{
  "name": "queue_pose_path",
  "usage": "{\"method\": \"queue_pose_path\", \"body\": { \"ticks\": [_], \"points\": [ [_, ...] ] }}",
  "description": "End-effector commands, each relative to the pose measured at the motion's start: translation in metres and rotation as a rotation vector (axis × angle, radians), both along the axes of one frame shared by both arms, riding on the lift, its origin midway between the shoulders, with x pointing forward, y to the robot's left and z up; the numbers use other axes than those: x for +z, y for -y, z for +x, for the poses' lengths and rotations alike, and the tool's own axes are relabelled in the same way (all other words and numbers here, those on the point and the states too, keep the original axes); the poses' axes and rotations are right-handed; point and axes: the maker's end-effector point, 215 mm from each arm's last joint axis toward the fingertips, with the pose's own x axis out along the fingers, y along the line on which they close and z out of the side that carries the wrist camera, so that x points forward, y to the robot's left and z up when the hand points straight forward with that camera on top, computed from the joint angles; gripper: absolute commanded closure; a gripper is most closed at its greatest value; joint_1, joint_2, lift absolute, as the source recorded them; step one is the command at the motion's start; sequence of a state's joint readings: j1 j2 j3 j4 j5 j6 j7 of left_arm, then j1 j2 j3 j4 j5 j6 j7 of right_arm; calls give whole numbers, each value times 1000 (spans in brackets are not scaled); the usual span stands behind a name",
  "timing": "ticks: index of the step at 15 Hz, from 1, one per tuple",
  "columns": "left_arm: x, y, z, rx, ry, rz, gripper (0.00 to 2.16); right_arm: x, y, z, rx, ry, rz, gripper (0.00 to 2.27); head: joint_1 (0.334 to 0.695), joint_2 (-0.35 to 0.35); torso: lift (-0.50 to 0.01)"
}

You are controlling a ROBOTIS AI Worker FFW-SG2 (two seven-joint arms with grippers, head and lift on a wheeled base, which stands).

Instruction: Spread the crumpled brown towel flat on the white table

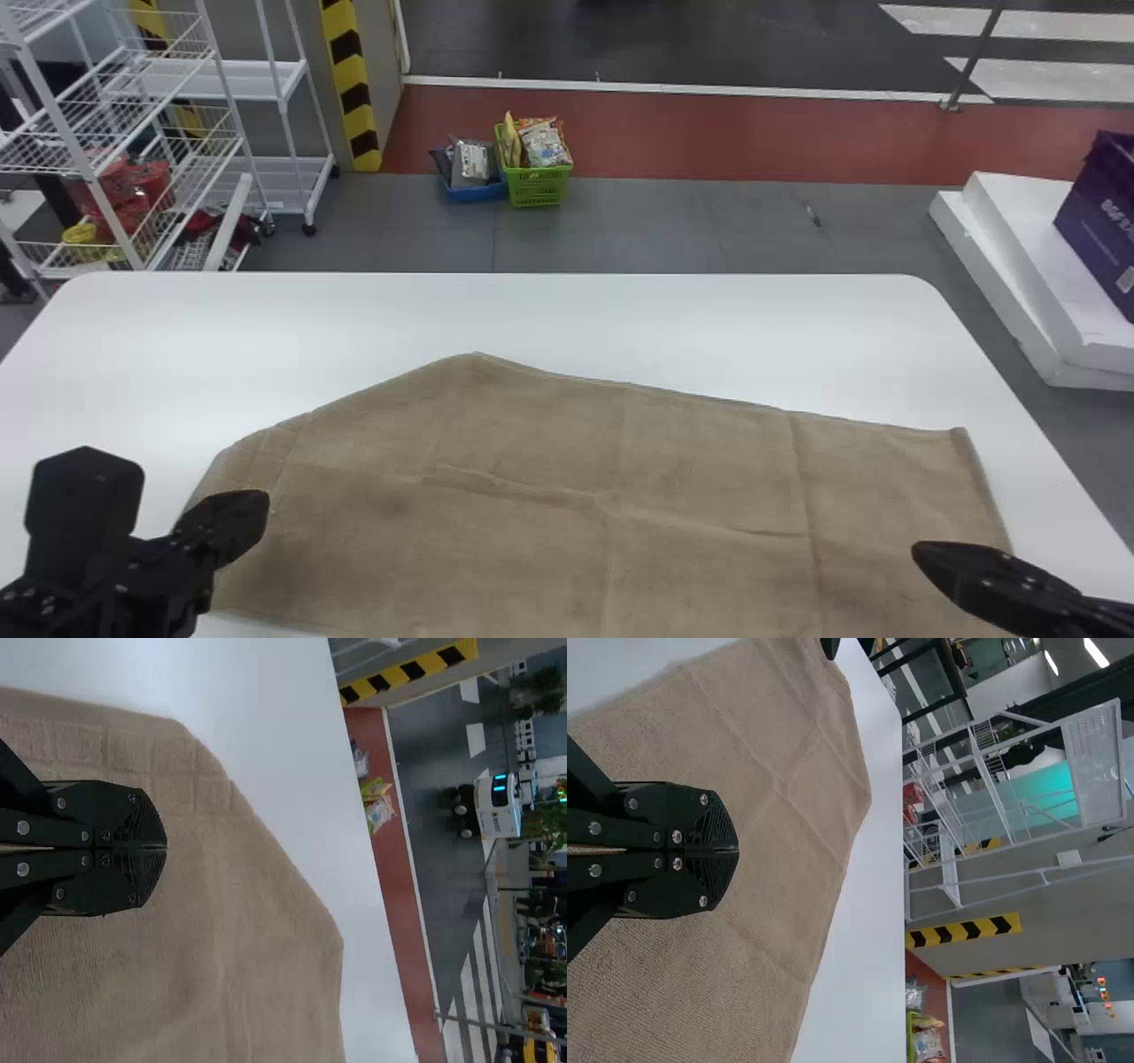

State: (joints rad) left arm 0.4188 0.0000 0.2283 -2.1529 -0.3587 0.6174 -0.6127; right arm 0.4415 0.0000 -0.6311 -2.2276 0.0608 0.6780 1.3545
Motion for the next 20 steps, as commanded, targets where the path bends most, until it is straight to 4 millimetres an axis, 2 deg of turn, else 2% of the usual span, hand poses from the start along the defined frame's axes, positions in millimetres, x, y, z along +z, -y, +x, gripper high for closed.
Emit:
{"method": "queue_pose_path", "body": {
  "ticks": [1,4,7,12,16,19,20],
  "points": [
    [-20,-7,-1,11,-35,20,1713,-18,-7,-3,28,-30,-27,1487,695,-21,-123],
    [-37,-17,-7,20,-75,70,1710,-31,-6,-5,31,-52,-38,1487,695,5,-123],
    [-34,-26,-23,26,-87,91,1710,-31,-9,-7,39,-45,-36,1487,695,18,-123],
    [-24,-49,-70,39,-149,78,1706,-30,-21,-3,67,-31,-33,1487,695,56,-123],
    [-24,-54,-117,58,-277,2,1706,-29,-33,5,94,-11,-23,1487,695,107,-123],
    [-23,-63,-128,74,-308,0,1690,-34,-36,9,103,-6,-16,1487,695,137,-123],
    [-18,-68,-130,93,-311,-3,1538,-33,-36,10,105,2,-16,1487,695,145,-123]
  ]
}}
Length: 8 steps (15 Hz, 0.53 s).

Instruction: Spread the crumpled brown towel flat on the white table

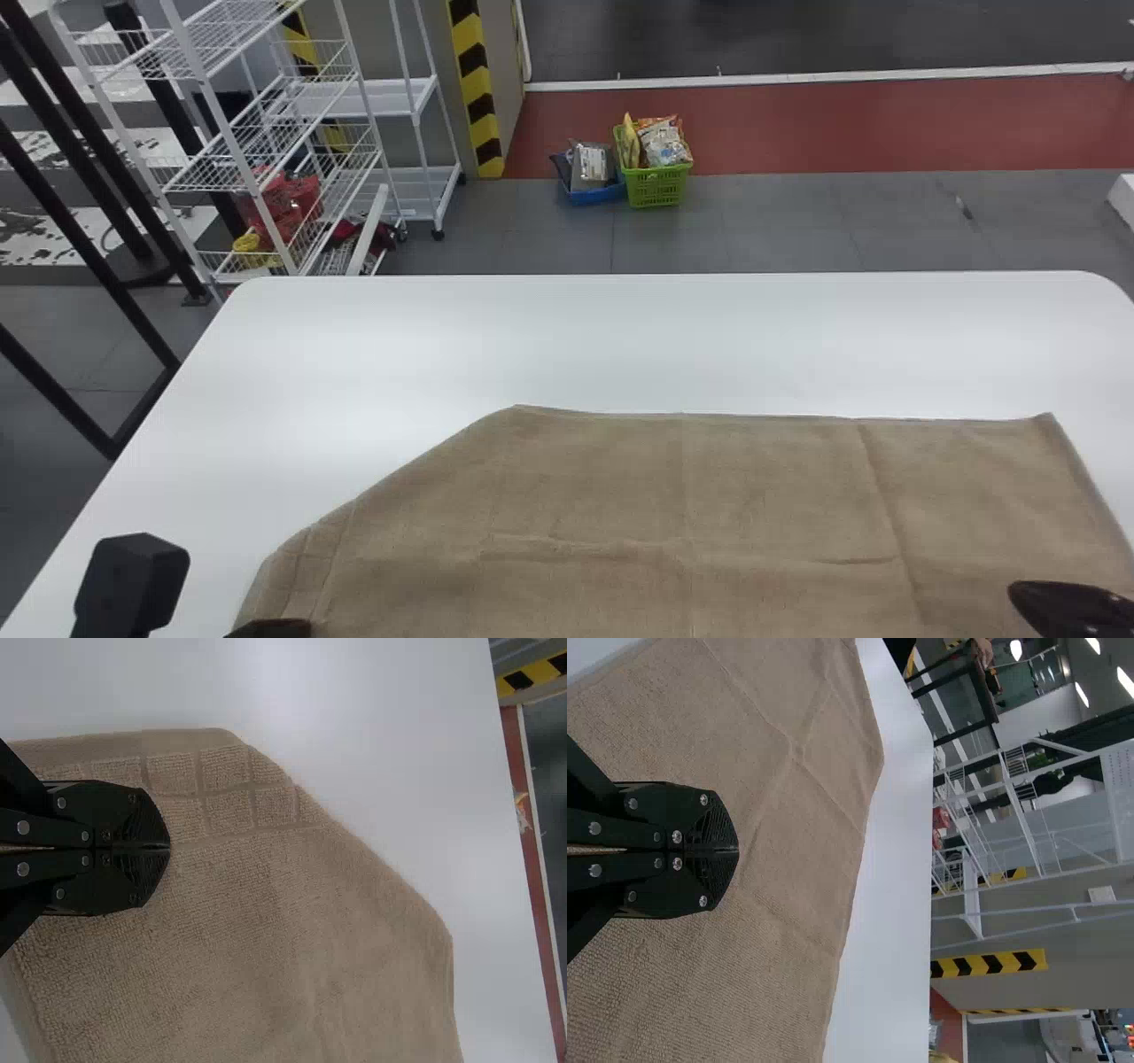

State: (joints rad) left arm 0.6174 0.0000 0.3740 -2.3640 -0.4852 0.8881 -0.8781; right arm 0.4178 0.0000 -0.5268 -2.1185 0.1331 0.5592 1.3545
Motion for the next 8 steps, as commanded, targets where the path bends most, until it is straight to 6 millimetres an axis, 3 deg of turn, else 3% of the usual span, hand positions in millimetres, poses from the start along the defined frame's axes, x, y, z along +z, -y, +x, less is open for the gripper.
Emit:
{"method": "queue_pose_path", "body": {
  "ticks": [1,2,3,8],
  "points": [
    [11,-8,-1,31,11,0,1254,1,-2,0,14,11,12,1487,695,154,-123],
    [18,-6,3,33,30,-9,552,3,-2,0,15,22,19,1487,695,162,-123],
    [25,-5,8,31,53,-11,66,4,-2,0,15,27,28,1487,695,170,-123],
    [47,10,40,34,141,-16,46,9,3,-4,7,45,42,1416,695,154,-123]
  ]
}}
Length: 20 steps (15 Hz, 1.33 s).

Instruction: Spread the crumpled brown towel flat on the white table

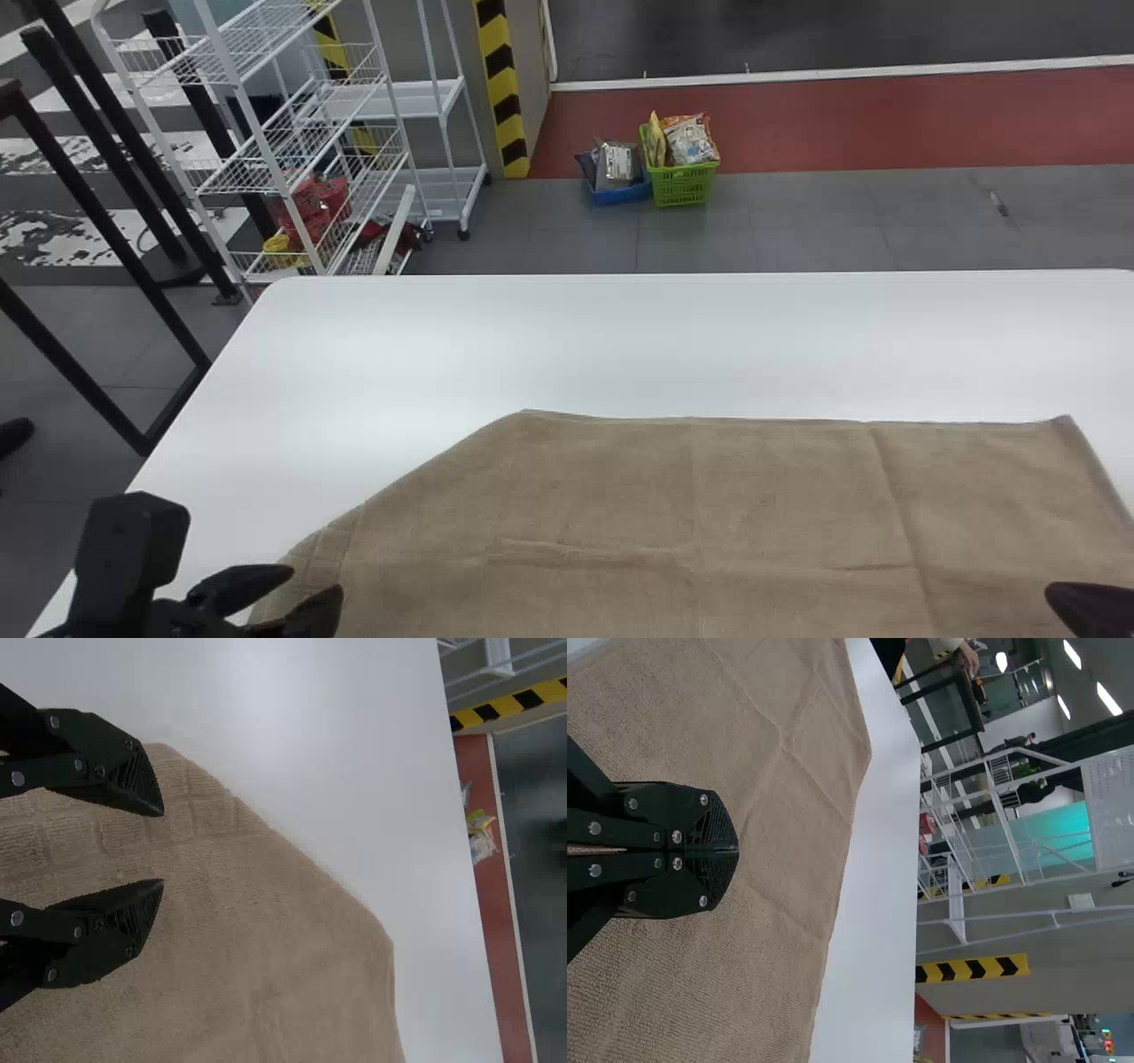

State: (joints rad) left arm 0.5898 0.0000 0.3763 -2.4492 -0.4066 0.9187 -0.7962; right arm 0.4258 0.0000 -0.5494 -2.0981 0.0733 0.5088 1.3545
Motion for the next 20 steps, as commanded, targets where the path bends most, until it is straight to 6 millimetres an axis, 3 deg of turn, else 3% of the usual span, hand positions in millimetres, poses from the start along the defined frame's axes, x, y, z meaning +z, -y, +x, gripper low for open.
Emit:
{"method": "queue_pose_path", "body": {
  "ticks": [1,2,3,5,7,11,13,18,20],
  "points": [
    [5,10,20,3,41,-11,46,4,0,-4,6,6,19,1227,695,143,-123],
    [10,8,33,10,64,-6,46,5,0,-6,6,7,20,913,695,136,-123],
    [15,9,45,11,84,-14,46,6,-1,-6,8,9,21,745,695,131,-123],
    [23,12,58,16,101,-42,63,8,-1,-7,9,11,18,471,695,121,-123],
    [25,11,71,21,111,-53,66,8,-1,-7,10,11,17,346,695,113,-123],
    [7,-16,97,69,75,-74,80,12,-2,-3,13,27,15,299,695,120,-123],
    [-5,-3,97,50,24,-172,83,12,2,-3,4,26,12,299,695,135,-123],
    [-14,39,89,-29,-59,-304,134,10,1,-3,8,28,12,299,695,86,-123],
    [-21,45,84,-33,-89,-319,151,8,4,1,1,27,20,299,695,58,-123]
  ]
}}
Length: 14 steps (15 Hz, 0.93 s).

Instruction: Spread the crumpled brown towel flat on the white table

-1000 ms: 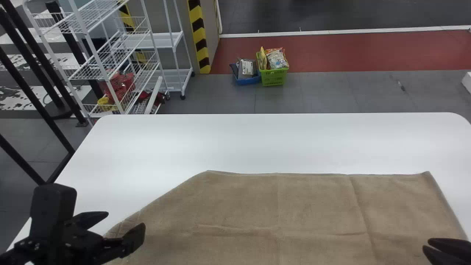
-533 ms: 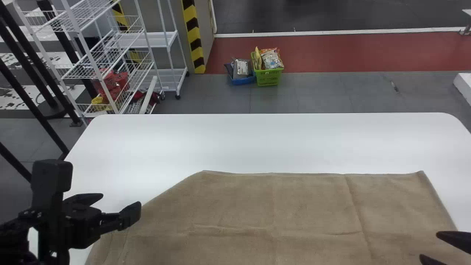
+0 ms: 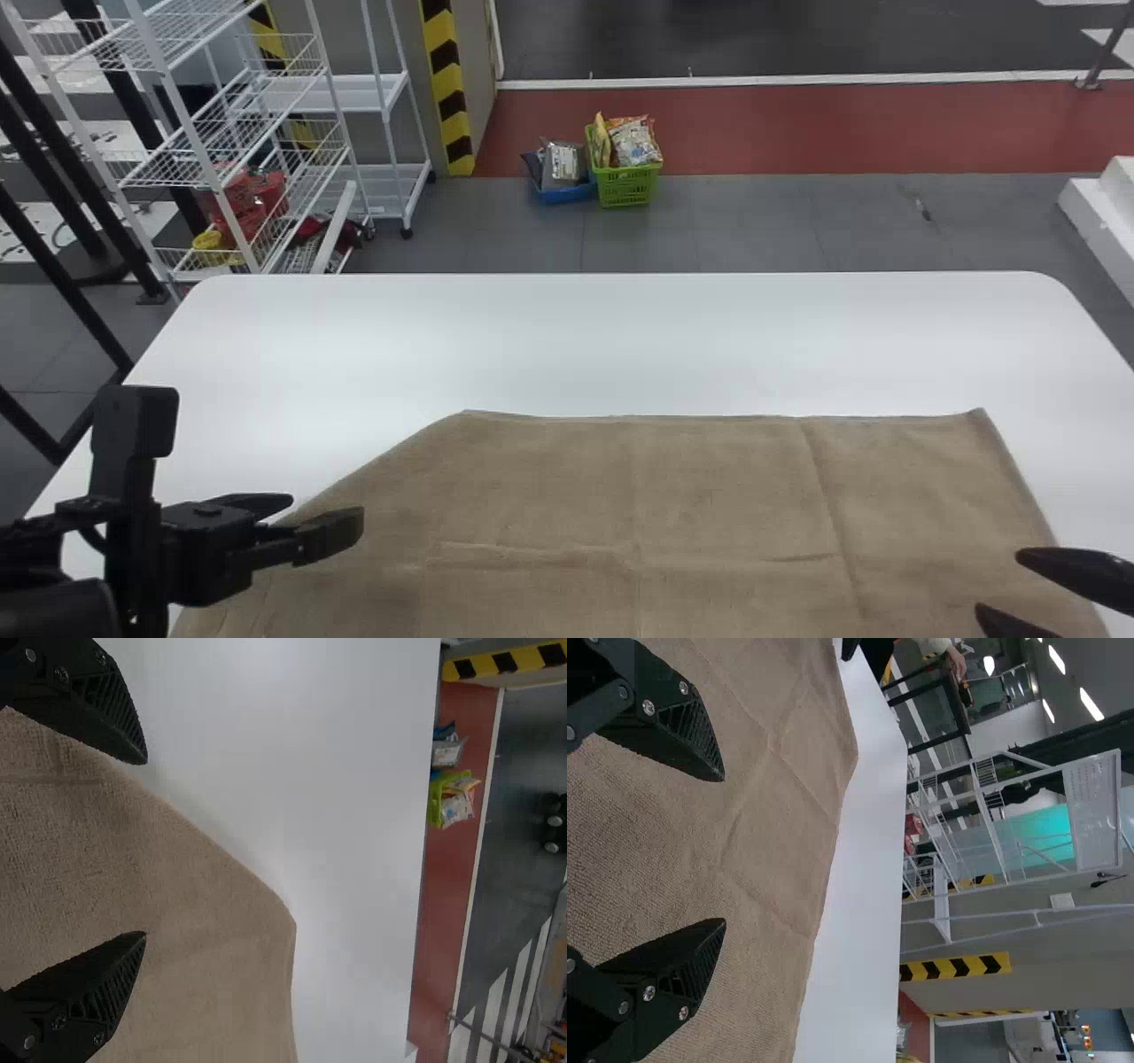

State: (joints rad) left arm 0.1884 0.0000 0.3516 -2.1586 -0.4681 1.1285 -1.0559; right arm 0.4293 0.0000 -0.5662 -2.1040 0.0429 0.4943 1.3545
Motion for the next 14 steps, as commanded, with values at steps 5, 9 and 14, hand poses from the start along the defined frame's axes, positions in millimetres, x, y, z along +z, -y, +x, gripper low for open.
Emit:
{"method": "queue_pose_path", "body": {
  "ticks": [5,9,14],
  "points": [
    [-16,-3,5,12,-24,41,225,-5,1,3,2,-5,19,299,695,48,-123],
    [-9,-8,-1,13,3,79,1345,-9,2,5,-3,-10,28,299,695,52,-123],
    [17,-11,-9,6,72,110,586,-10,0,12,-3,-10,41,299,695,57,-123]
  ]
}}
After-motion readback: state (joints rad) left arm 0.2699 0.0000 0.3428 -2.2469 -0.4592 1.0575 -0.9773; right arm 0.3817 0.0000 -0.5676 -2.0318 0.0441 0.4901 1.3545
